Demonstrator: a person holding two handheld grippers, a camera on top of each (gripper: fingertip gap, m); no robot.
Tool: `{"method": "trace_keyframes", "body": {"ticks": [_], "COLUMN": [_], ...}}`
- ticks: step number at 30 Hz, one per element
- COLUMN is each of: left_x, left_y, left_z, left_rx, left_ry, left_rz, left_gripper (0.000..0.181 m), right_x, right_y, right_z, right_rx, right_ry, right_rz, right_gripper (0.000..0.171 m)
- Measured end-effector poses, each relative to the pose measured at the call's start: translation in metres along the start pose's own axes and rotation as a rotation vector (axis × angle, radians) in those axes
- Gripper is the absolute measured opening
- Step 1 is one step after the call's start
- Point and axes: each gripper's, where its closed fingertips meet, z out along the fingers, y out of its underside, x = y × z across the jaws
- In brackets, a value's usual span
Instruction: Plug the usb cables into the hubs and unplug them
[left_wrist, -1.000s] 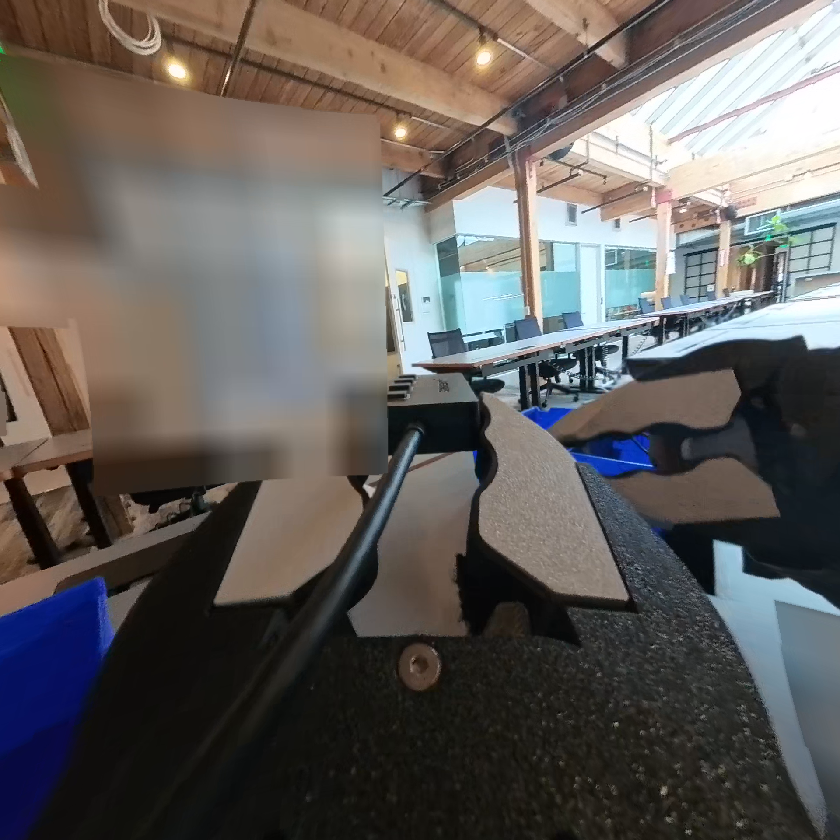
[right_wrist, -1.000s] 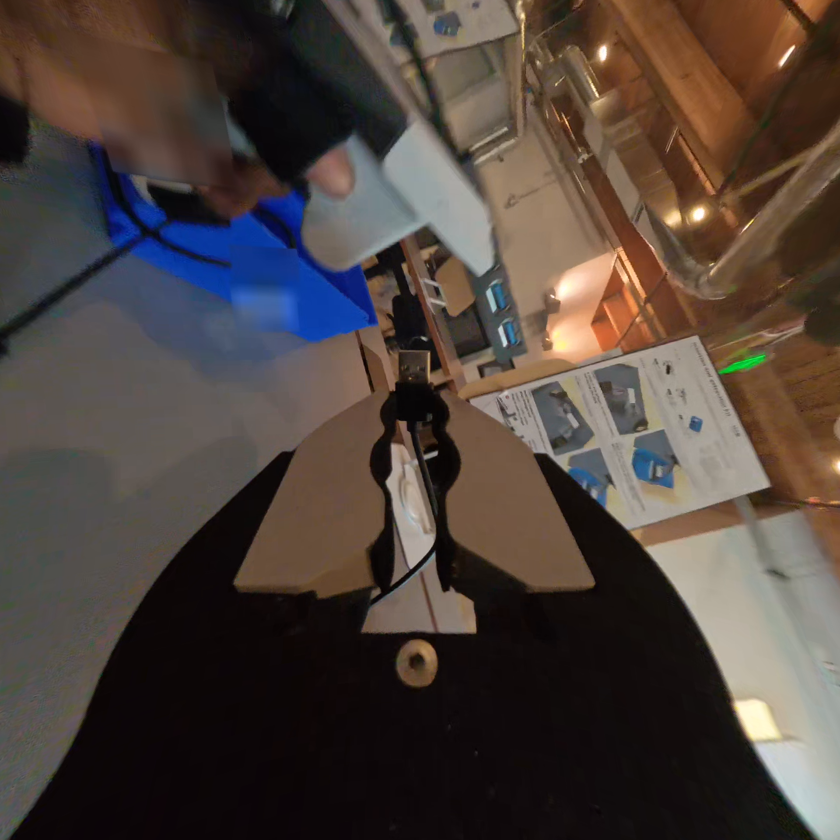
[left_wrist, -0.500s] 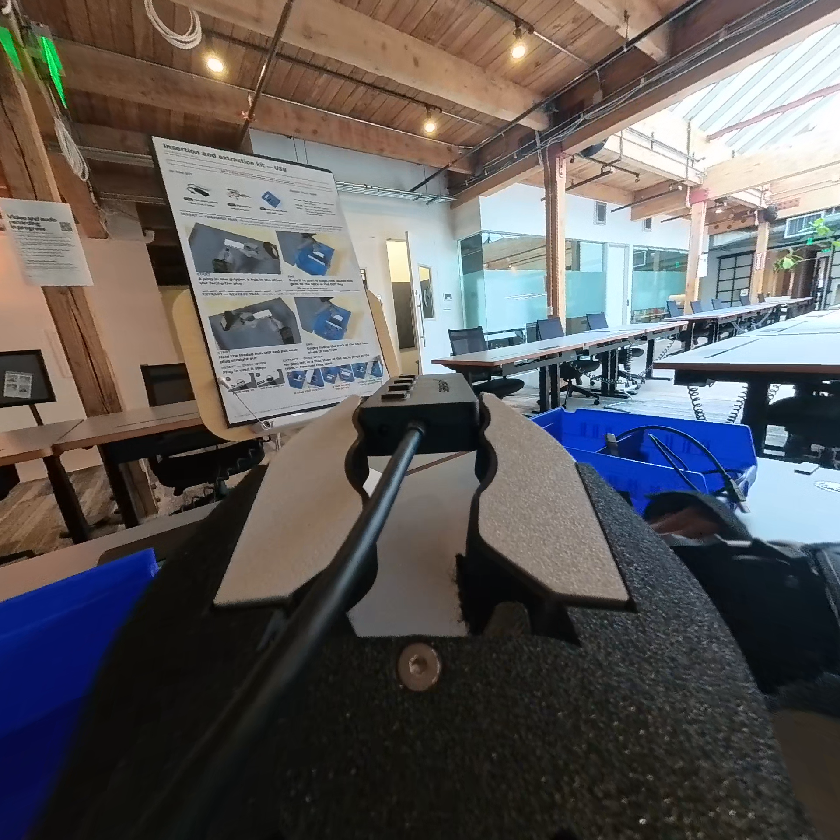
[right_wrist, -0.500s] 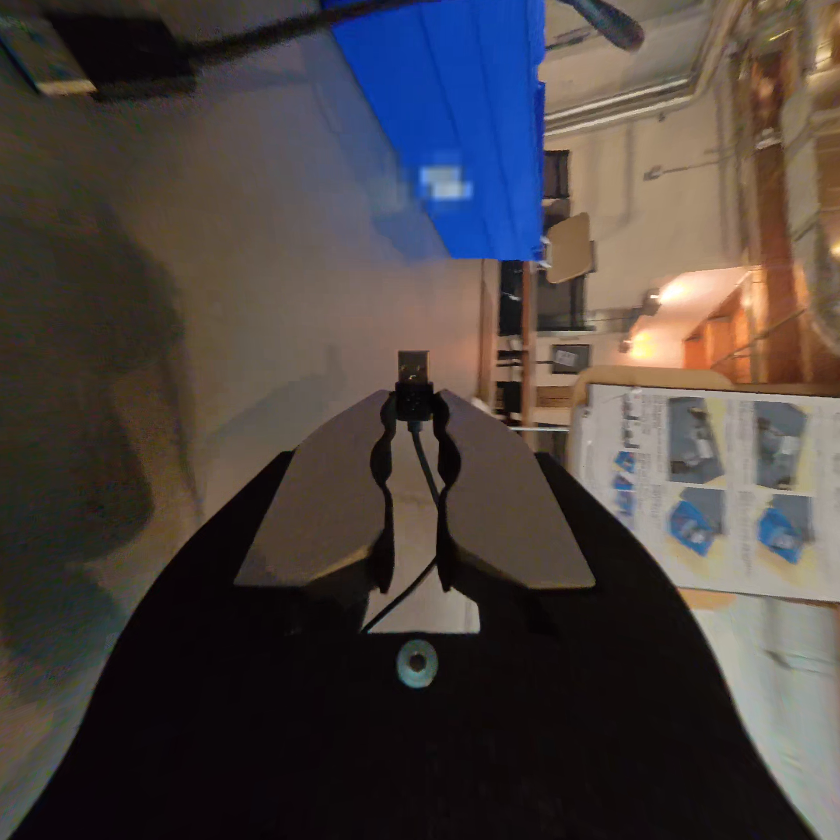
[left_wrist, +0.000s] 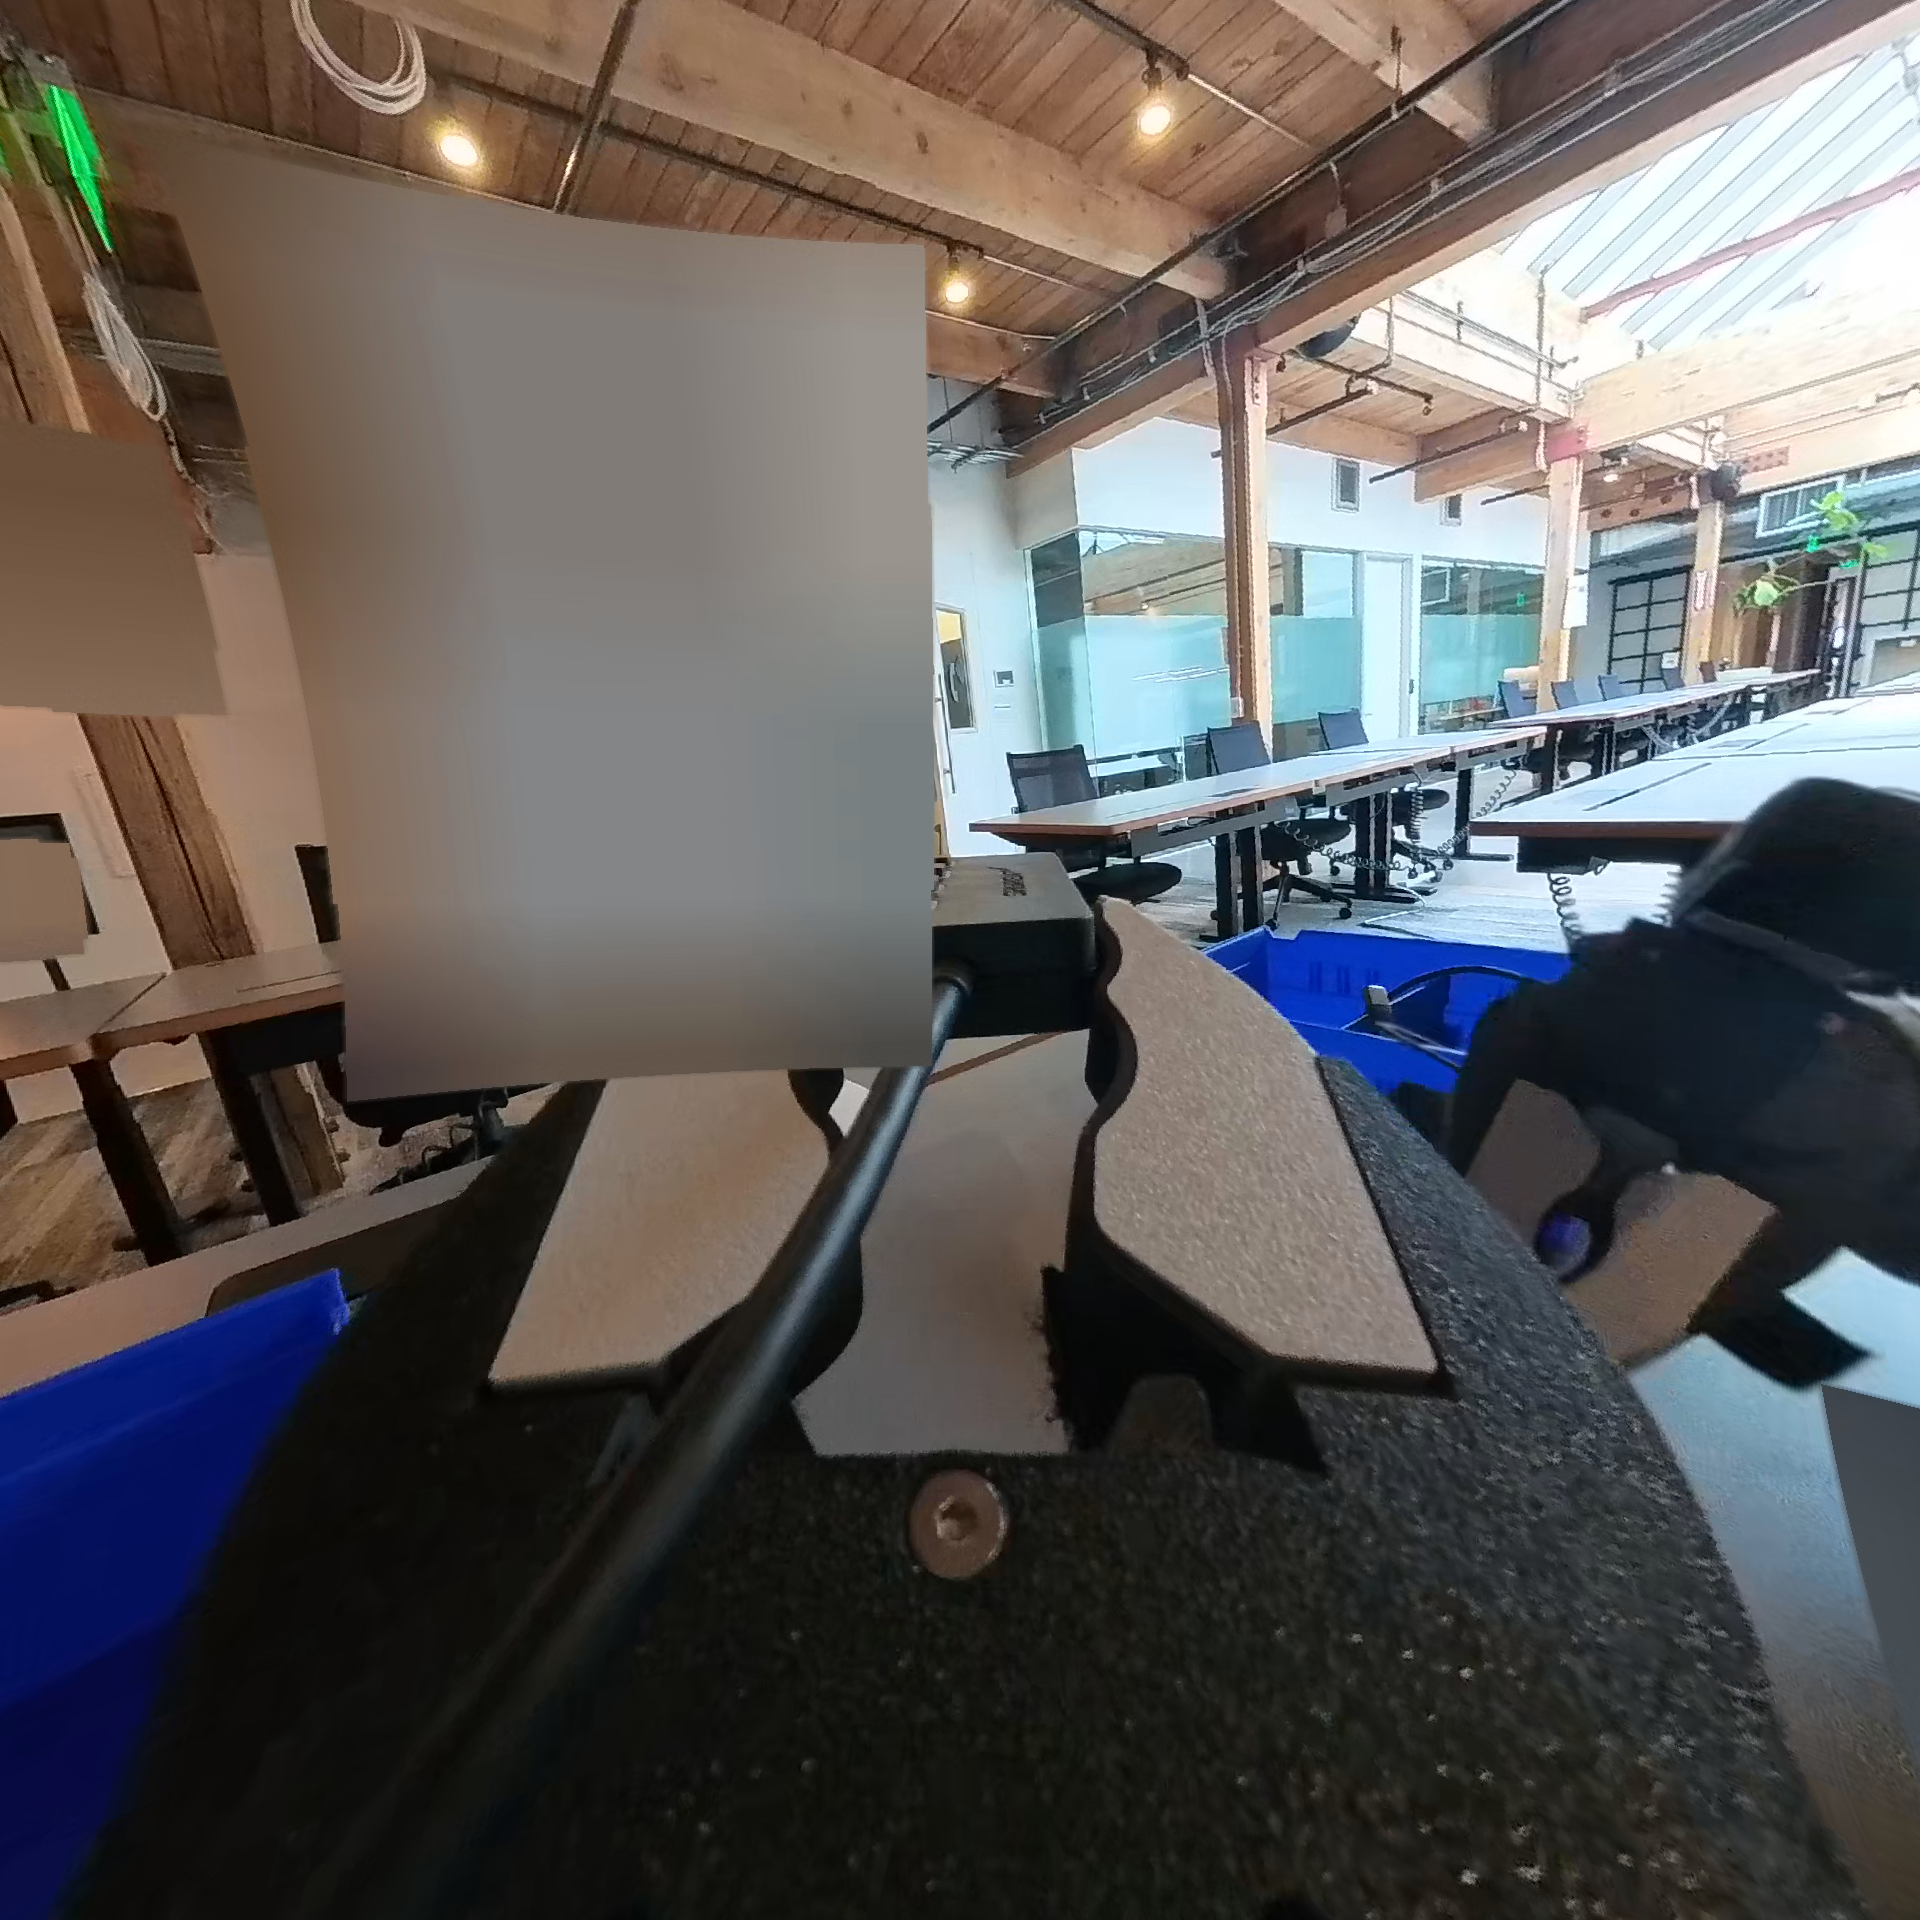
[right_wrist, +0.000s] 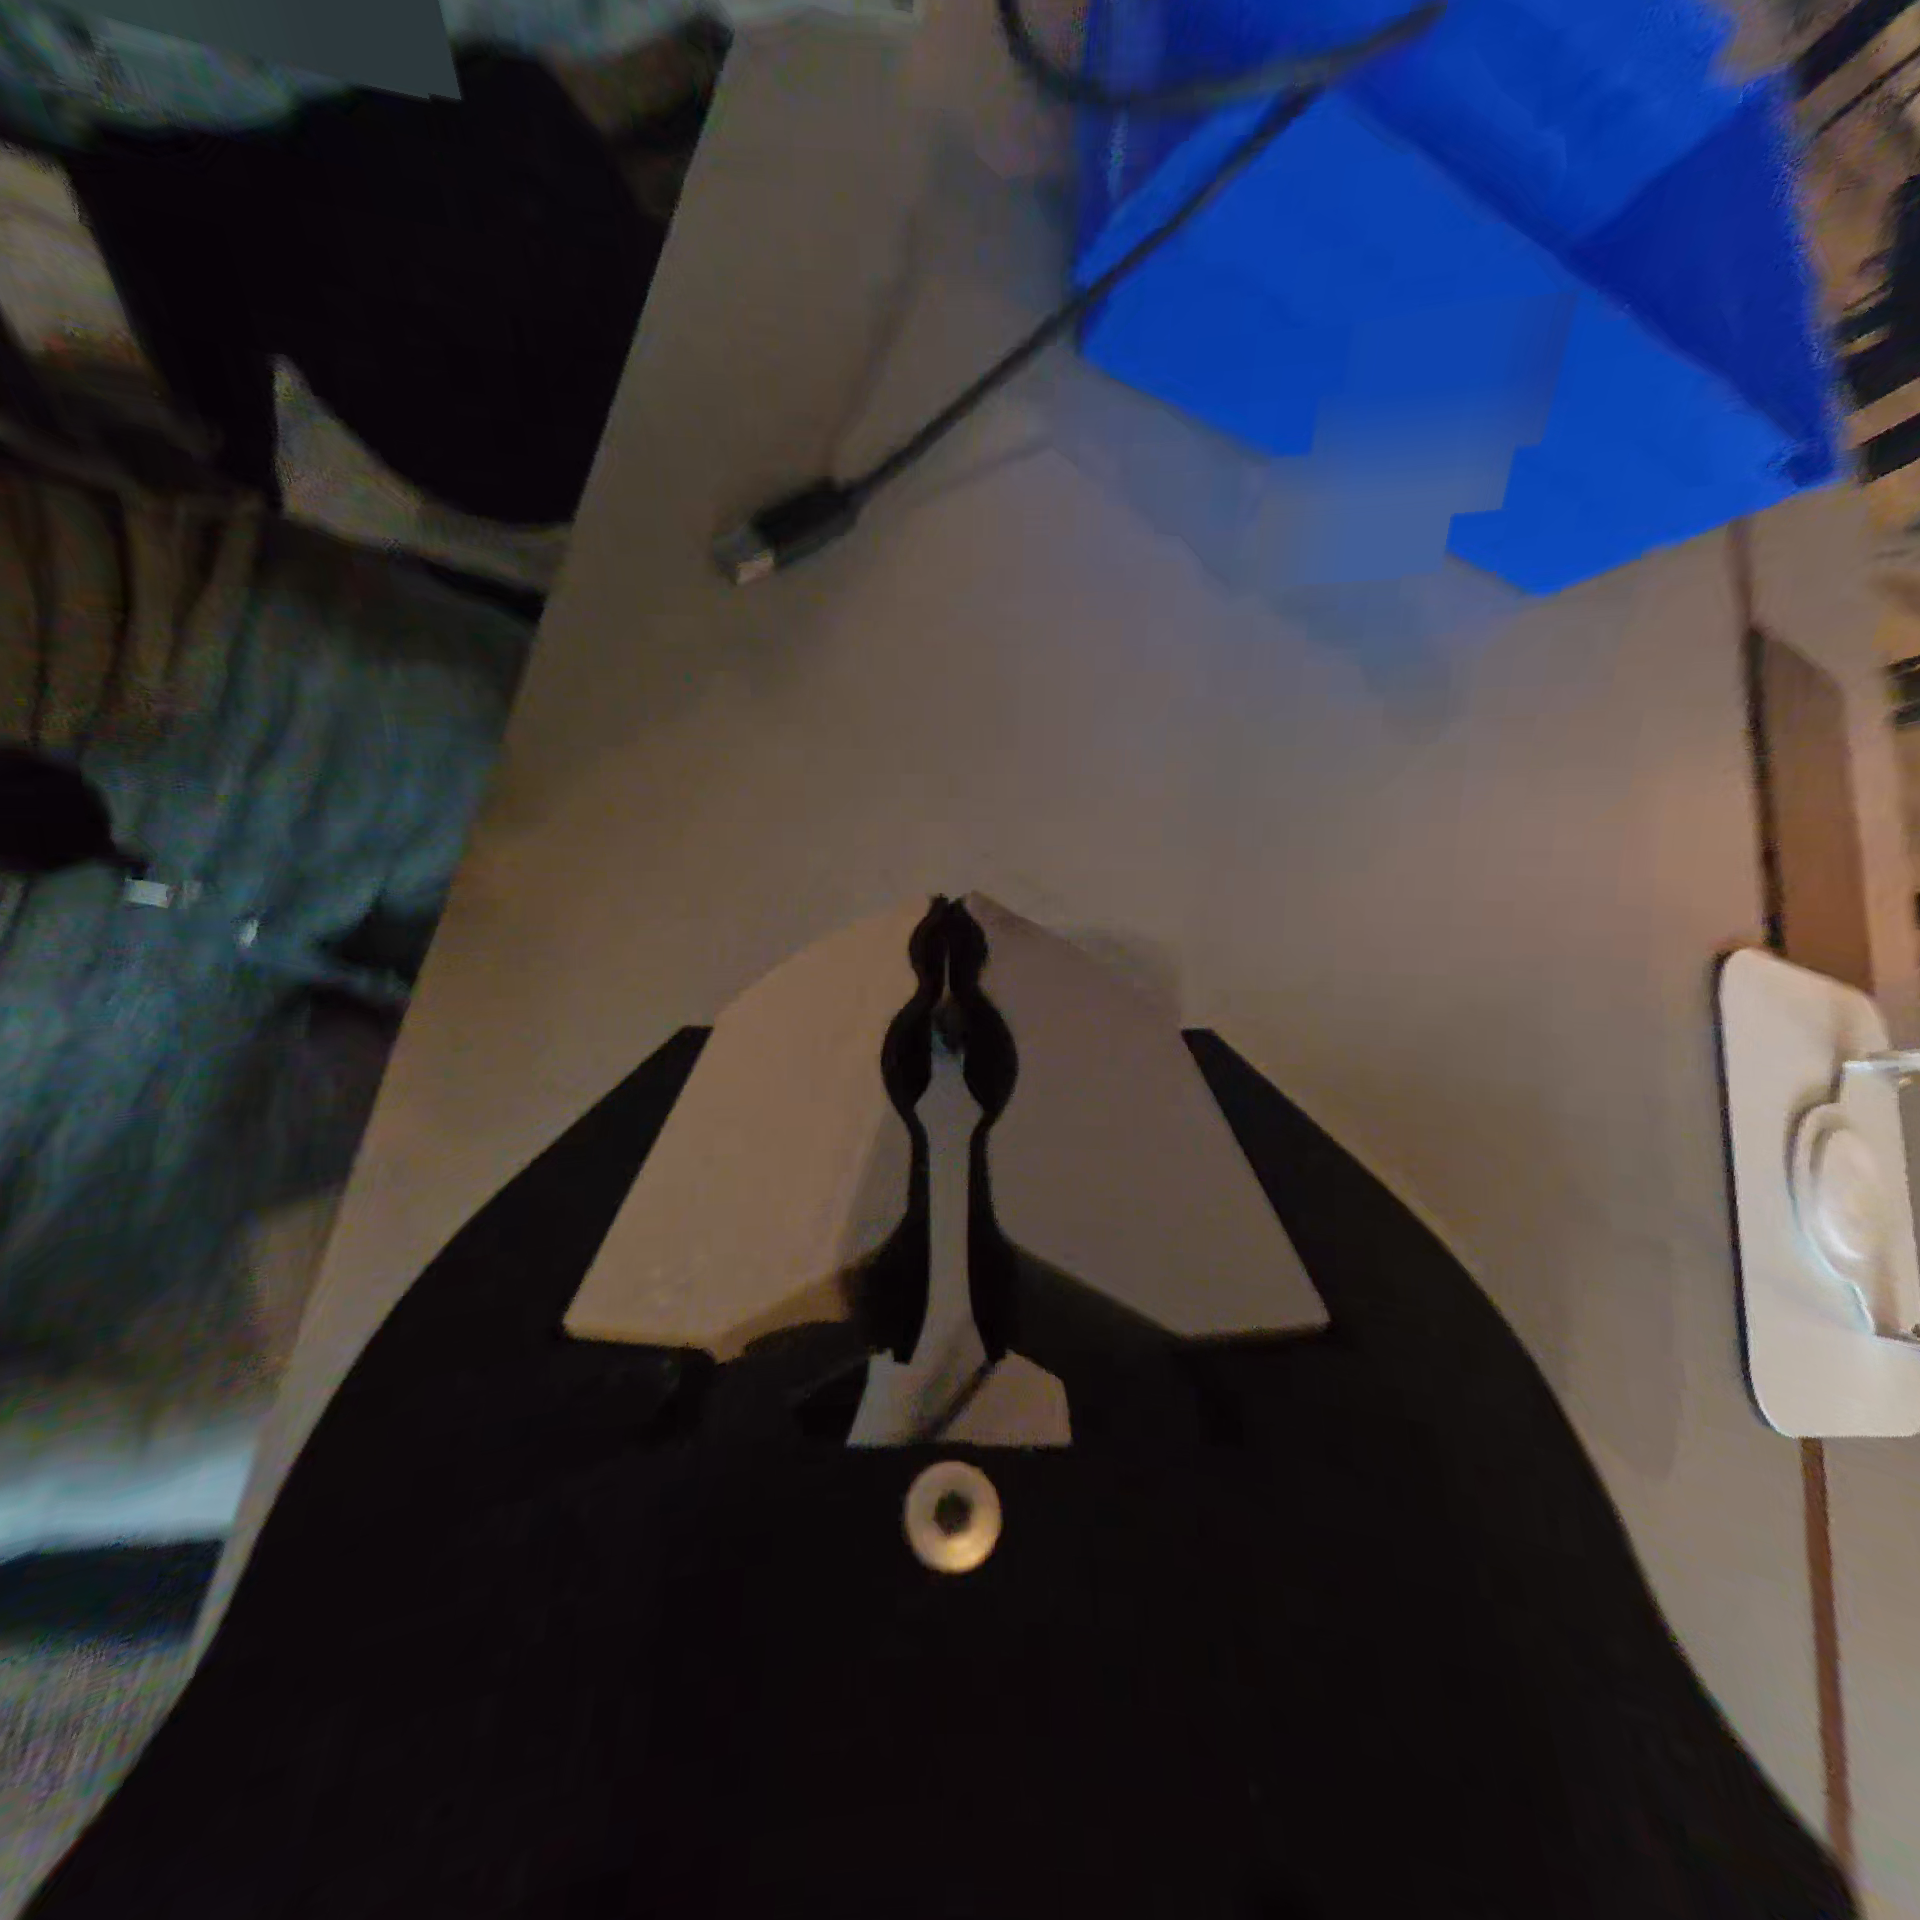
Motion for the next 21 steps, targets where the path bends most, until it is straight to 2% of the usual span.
{"method": "trace_keyframes", "body": {"ticks": [3, 5, 6, 7, 10, 15, 18, 21], "left_x": [0.002, 0.003, 0.003, 0.002, 0.001, -0.002, -0.006, -0.008], "left_y": [0.001, 0.001, 0.001, 0.001, 0.003, 0.005, 0.004, 0.005], "left_z": [0.001, 0.001, 0.001, 0.001, 0.001, 0.0, -0.002, -0.003], "left_rx": [-0.008, -0.012, -0.013, -0.015, -0.017, -0.02, -0.016, -0.012], "left_ry": [0.005, 0.003, 0.003, 0.002, 0.008, 0.005, 0.002, 0.002], "left_rz": [0.01, 0.028, 0.035, 0.038, 0.025, 0.023, 0.011, -0.005], "left_gripper": [0.044, 0.045, 0.045, 0.045, 0.045, 0.044, 0.044, 0.044], "right_x": [-0.001, -0.011, -0.018, -0.022, -0.015, -0.011, -0.006, -0.003], "right_y": [0.027, 0.038, 0.042, 0.046, 0.059, 0.068, 0.076, 0.075], "right_z": [-0.001, 0.008, 0.014, 0.018, 0.029, 0.039, 0.047, 0.05], "right_rx": [-0.139, -0.152, -0.143, -0.136, -0.148, -0.152, -0.175, -0.156], "right_ry": [-0.09, -0.163, -0.201, -0.23, -0.239, -0.298, -0.282, -0.289], "right_rz": [-0.122, -0.18, -0.182, -0.176, -0.159, -0.132, -0.13, -0.104], "right_gripper": [0.0, 0.0, 0.002, 0.012, 0.019, 0.013, 0.021, 0.021]}}
